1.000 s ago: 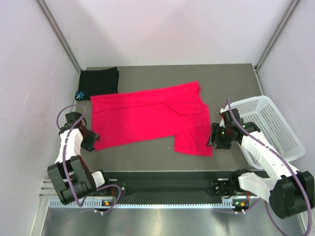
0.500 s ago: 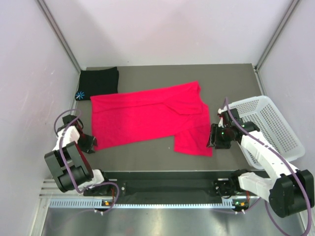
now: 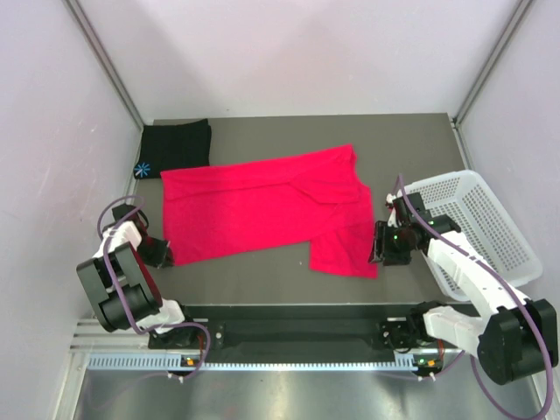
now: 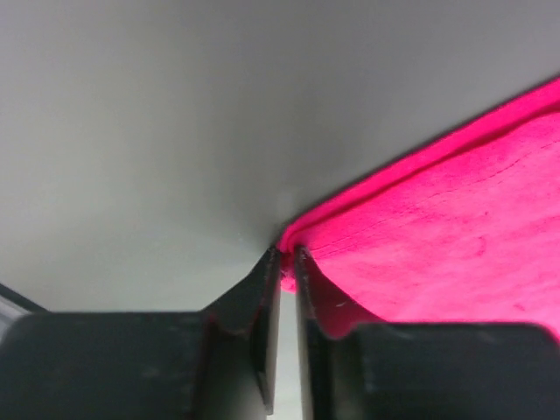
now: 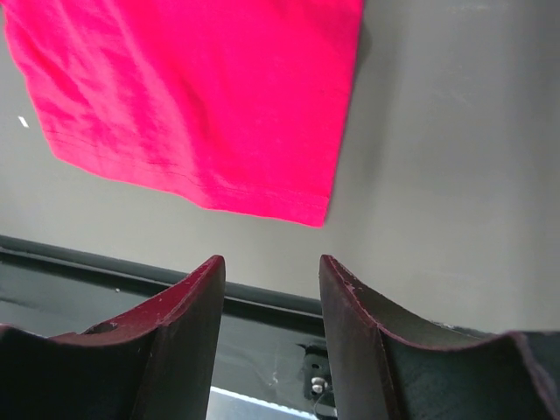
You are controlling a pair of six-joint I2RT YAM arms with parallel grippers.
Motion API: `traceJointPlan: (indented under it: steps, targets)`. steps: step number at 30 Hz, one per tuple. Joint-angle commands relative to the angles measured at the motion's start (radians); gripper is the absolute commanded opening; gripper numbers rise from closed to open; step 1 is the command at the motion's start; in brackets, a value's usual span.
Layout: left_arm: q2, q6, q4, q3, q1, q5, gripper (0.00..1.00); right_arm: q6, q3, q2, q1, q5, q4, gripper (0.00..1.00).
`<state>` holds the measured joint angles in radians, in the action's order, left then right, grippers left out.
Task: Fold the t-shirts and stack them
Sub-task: Fold the tshirt
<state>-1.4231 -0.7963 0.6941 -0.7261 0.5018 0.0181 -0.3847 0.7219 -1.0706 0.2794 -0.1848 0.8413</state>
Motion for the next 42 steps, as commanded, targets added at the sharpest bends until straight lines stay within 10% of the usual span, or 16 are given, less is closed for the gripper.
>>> traceJointPlan:
  steps: [1,30,42]
  targets:
    - [-0.042,-0.012,-0.058,0.022,0.003,-0.043,0.11,0.000,0.036,-0.012,-0.003,0.047,0.051,0.47]
    - [0.046,0.042,-0.016,0.047,0.004,-0.050,0.00,-0.191,-0.145,-0.190,-0.031,0.097,-0.258,0.32]
    - [0.055,-0.006,0.065,0.010,0.006,-0.079,0.00,-0.181,-0.157,-0.093,-0.023,0.130,-0.171,0.00]
